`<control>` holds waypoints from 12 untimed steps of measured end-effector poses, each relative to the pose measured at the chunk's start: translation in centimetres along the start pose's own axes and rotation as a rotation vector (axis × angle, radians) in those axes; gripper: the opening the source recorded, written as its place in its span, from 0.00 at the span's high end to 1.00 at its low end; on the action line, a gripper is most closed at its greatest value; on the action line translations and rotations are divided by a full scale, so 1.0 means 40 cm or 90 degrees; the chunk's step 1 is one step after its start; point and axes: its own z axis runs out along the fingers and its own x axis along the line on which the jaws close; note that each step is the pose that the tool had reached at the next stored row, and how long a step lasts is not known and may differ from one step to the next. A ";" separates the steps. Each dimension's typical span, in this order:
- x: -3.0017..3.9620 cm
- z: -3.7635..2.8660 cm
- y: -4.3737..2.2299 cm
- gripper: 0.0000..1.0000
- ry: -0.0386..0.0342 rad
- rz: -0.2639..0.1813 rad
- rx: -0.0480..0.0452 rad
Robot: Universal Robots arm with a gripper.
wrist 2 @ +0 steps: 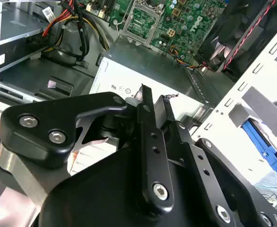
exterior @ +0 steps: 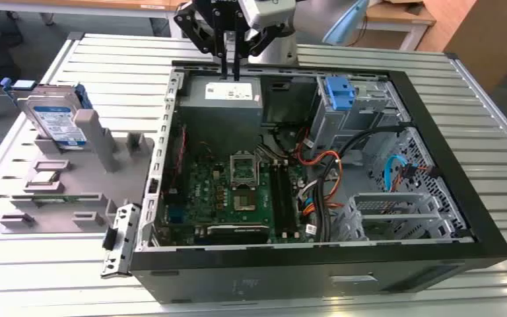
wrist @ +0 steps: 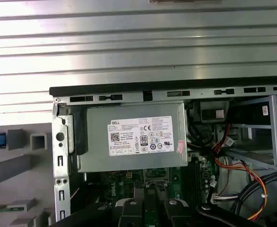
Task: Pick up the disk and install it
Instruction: 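Reach for the disk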
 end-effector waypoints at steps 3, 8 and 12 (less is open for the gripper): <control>0.000 0.000 0.000 0.76 0.0000 0.000 0.0000; 0.000 0.000 0.000 0.76 0.0000 0.000 0.0000; 0.000 0.000 0.000 0.76 0.0000 0.000 0.0000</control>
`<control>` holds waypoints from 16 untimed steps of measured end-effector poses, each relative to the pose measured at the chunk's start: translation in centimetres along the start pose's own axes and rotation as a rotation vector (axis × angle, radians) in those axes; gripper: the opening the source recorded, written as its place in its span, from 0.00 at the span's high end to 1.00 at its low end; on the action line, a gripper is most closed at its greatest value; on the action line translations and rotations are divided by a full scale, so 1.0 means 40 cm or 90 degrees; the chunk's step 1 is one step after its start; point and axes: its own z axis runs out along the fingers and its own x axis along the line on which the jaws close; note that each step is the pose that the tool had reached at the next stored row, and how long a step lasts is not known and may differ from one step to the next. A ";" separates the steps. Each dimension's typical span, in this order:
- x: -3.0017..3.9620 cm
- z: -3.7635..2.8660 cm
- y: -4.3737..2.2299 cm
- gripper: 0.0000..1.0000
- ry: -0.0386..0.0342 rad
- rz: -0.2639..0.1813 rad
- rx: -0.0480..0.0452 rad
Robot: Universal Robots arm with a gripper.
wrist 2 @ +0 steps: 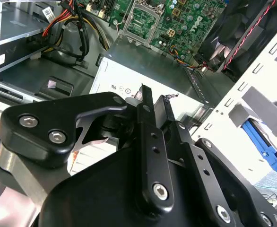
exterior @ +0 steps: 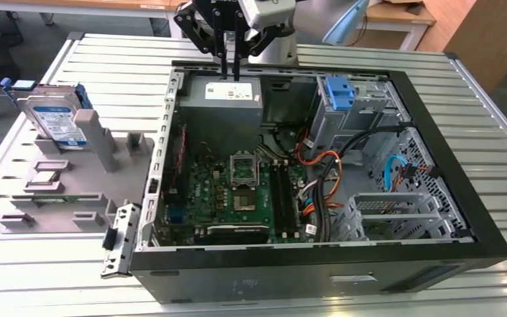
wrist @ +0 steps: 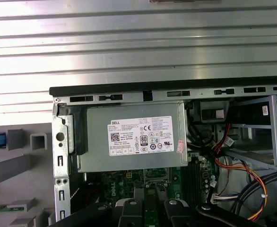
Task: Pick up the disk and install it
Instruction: 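Reach for the disk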
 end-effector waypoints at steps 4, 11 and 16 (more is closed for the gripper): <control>0.000 0.000 0.000 0.76 0.0000 0.000 0.0000; 0.017 0.000 -0.001 0.76 0.0000 0.000 0.0000; 0.042 -0.001 -0.003 0.76 0.0000 0.000 0.0000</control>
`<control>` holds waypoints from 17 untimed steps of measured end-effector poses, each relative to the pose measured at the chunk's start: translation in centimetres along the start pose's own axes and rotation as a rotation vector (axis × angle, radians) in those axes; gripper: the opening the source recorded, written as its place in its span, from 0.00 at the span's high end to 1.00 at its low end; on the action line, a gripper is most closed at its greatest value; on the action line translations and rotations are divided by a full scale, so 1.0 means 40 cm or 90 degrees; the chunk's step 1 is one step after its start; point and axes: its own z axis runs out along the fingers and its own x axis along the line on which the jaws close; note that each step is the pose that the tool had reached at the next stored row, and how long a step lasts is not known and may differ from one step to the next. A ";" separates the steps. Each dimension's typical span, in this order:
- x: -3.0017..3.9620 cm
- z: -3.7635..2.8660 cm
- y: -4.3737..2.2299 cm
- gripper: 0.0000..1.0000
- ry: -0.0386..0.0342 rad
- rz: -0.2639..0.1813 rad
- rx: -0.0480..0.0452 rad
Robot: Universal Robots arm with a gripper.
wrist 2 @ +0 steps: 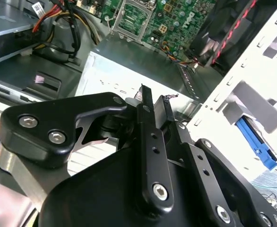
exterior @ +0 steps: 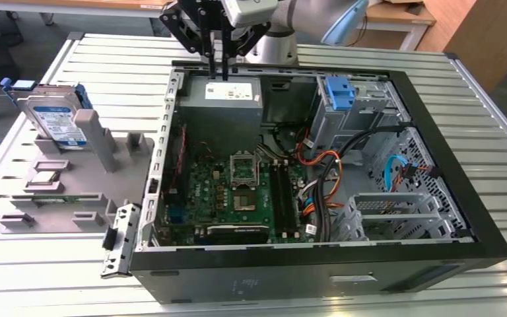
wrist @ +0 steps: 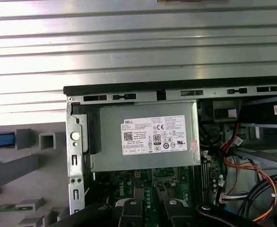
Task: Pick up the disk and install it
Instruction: 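Reach for the disk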
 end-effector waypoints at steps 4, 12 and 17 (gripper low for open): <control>0.015 0.000 -0.001 0.76 0.0000 0.000 0.0000; 0.028 -0.001 -0.002 0.76 0.0000 0.000 0.0000; 0.028 -0.001 -0.002 0.76 0.0000 0.000 0.0000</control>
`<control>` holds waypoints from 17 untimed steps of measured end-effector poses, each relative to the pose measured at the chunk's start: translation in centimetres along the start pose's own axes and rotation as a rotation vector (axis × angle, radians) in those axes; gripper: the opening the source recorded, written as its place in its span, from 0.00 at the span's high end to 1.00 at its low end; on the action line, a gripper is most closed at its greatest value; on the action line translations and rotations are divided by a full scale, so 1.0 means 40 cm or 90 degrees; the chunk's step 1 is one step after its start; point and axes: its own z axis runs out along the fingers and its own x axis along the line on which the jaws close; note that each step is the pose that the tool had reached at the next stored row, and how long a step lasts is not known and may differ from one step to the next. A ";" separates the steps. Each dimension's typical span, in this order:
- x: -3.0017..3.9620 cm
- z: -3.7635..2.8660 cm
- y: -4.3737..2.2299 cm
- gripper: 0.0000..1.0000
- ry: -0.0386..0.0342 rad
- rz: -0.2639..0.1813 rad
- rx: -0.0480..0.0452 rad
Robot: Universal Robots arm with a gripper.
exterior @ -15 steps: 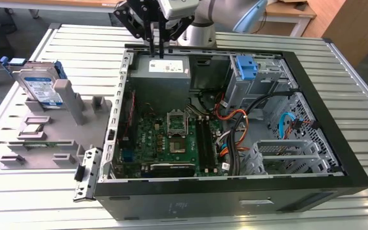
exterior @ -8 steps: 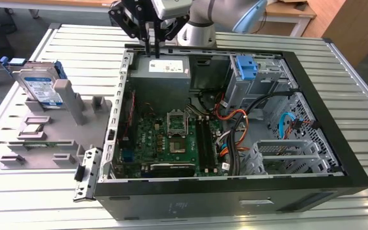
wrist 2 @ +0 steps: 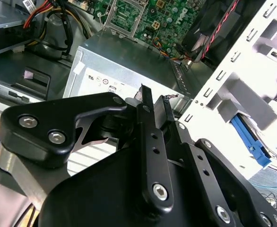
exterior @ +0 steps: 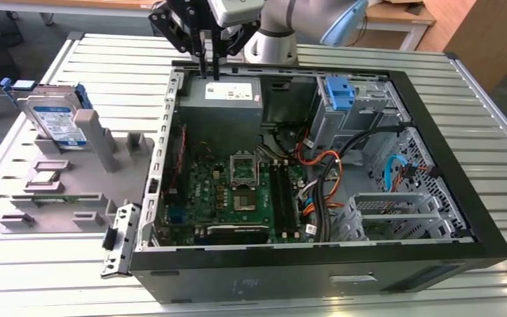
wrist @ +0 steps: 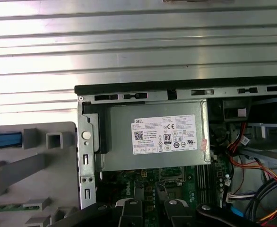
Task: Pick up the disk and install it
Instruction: 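Reach for the disk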
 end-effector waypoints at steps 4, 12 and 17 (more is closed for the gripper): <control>0.000 0.000 0.000 0.78 0.0000 0.000 0.0000; 0.001 0.000 0.000 0.89 0.0000 0.000 0.0000; 0.019 0.000 -0.001 0.89 0.0000 0.000 0.0000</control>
